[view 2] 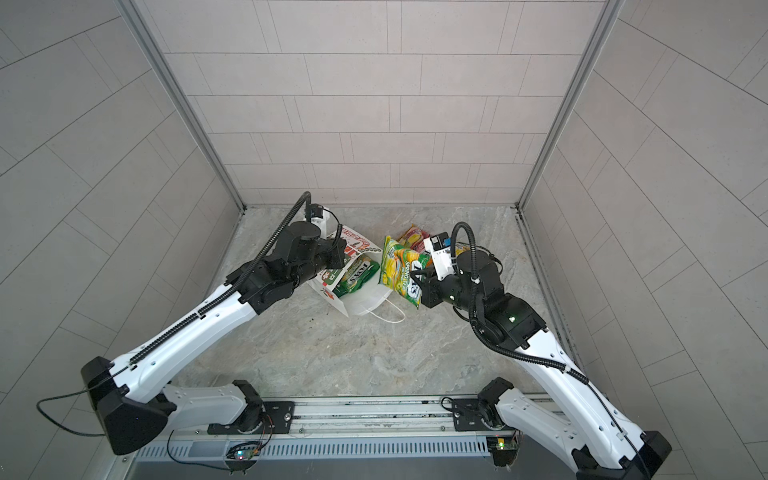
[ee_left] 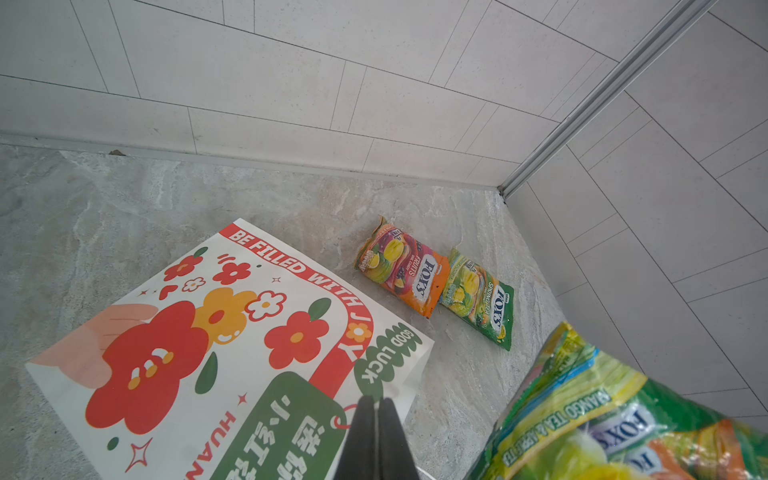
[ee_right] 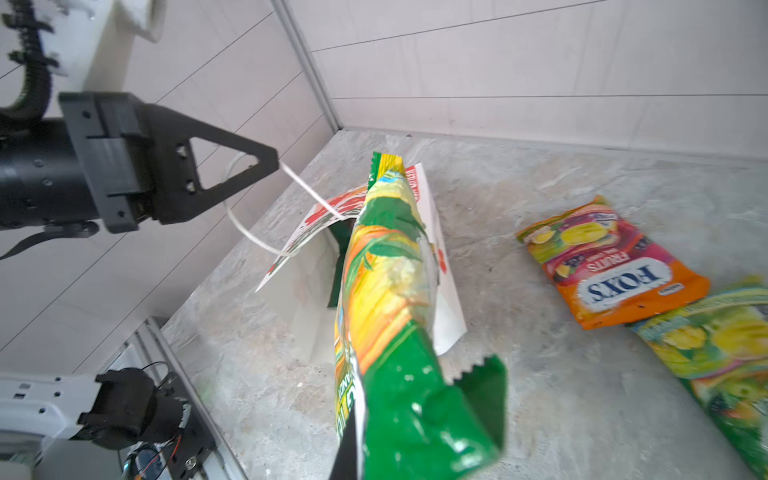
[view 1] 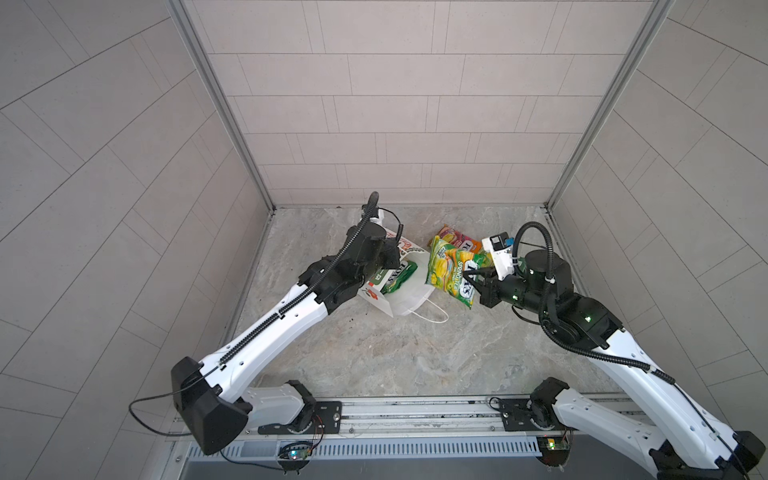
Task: Take the snacks out of the paper bag
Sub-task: 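Lower the green packet beside the other packets and open the right gripper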
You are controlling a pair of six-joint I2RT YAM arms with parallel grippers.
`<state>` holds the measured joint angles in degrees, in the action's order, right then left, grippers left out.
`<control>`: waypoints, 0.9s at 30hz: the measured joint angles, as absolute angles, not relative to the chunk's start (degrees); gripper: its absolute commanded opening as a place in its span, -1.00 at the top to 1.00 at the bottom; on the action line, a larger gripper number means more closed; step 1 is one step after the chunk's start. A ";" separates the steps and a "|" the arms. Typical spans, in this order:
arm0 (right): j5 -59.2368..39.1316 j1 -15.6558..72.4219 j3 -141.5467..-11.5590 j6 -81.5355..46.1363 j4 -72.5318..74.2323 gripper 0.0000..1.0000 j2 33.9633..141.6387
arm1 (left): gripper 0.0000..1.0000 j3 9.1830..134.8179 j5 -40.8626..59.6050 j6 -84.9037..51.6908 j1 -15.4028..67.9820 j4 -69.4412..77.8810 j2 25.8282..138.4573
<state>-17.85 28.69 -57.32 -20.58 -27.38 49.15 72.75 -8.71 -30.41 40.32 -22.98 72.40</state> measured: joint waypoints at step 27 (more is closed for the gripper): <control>-32.23 13.21 -50.24 -28.60 -3.88 1.00 83.94 | 1.00 71.83 -9.04 -29.52 40.32 -23.44 67.40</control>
<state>-32.23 13.21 -50.24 -28.60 -3.88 83.94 71.83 -9.04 -29.52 40.32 -23.44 67.40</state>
